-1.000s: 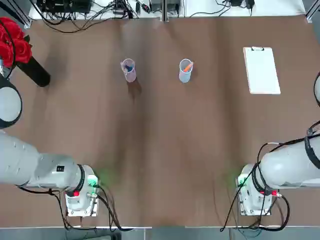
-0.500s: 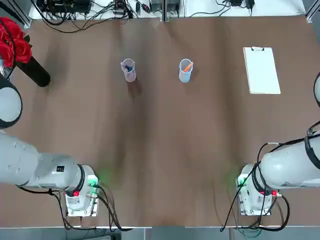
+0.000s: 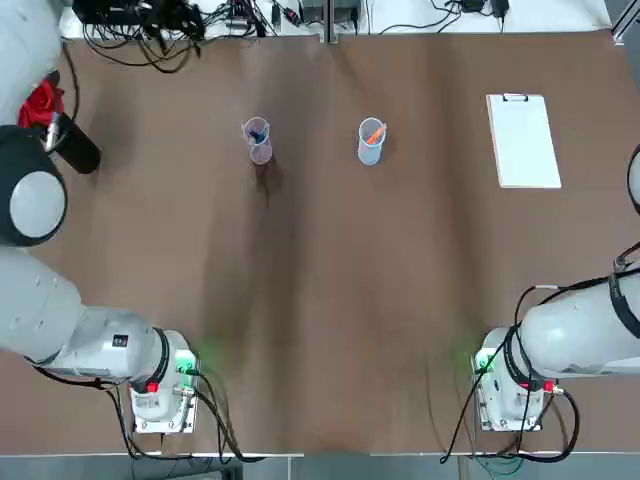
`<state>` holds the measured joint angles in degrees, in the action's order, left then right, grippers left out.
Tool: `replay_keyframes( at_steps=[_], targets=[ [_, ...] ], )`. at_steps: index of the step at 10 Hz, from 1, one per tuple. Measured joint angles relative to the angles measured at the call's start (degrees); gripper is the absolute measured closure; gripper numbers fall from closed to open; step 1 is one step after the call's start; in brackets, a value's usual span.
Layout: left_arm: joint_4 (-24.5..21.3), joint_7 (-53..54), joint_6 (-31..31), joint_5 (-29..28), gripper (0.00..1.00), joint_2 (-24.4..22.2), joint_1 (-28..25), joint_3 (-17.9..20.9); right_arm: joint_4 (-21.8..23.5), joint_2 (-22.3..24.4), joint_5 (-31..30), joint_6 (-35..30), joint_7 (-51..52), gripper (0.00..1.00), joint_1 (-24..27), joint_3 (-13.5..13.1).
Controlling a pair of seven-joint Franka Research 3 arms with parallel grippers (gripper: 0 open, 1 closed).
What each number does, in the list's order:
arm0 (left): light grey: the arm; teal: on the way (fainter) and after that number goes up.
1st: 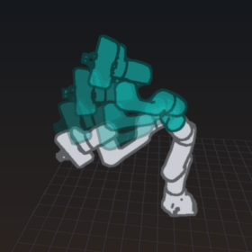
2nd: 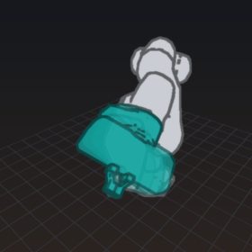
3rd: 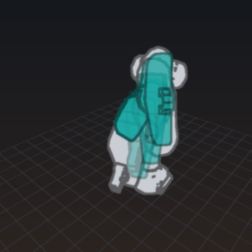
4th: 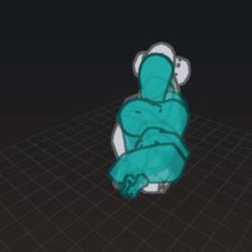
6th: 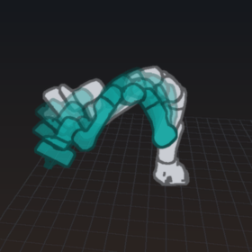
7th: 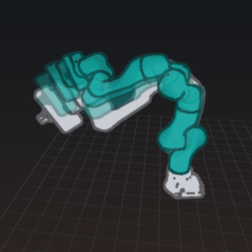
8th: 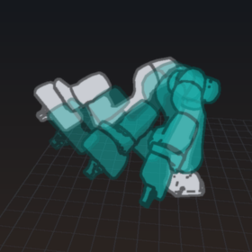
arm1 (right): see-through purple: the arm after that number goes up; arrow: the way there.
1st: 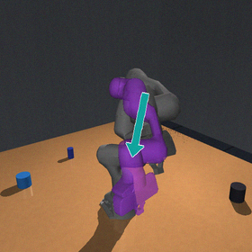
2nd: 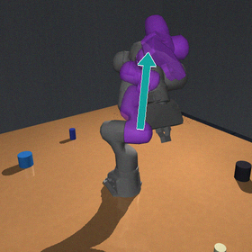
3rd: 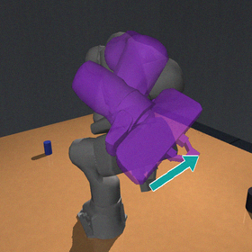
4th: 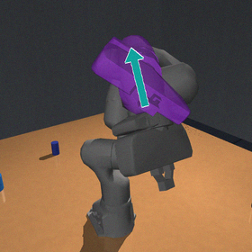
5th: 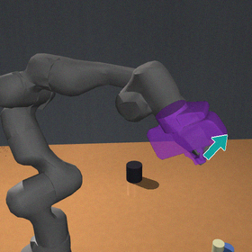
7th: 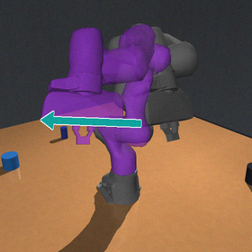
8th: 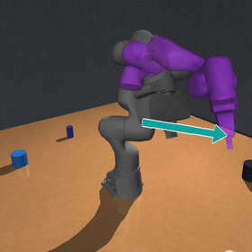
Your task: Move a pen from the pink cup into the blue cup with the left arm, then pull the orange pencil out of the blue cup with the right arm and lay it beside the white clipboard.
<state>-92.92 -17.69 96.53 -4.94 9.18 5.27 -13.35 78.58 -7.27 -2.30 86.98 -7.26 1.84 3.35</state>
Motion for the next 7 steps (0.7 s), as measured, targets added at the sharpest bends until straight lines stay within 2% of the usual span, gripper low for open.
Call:
replay_keyframes(
  at_steps=[3, 7],
  targets=[
    [-0.11, -10.16, 2.46, -6.75, 0.01, 6.53, 1.69, -6.65, 0.03, 0.03, 0.00, 0.00, 0.00, 0.00, 0.02, 0.00],
    [-0.19, -22.57, 13.22, -12.83, 0.01, 15.86, 2.68, -13.28, 0.04, 0.06, 0.00, -0.03, 0.00, 0.00, 0.06, -0.06]
  ],
)
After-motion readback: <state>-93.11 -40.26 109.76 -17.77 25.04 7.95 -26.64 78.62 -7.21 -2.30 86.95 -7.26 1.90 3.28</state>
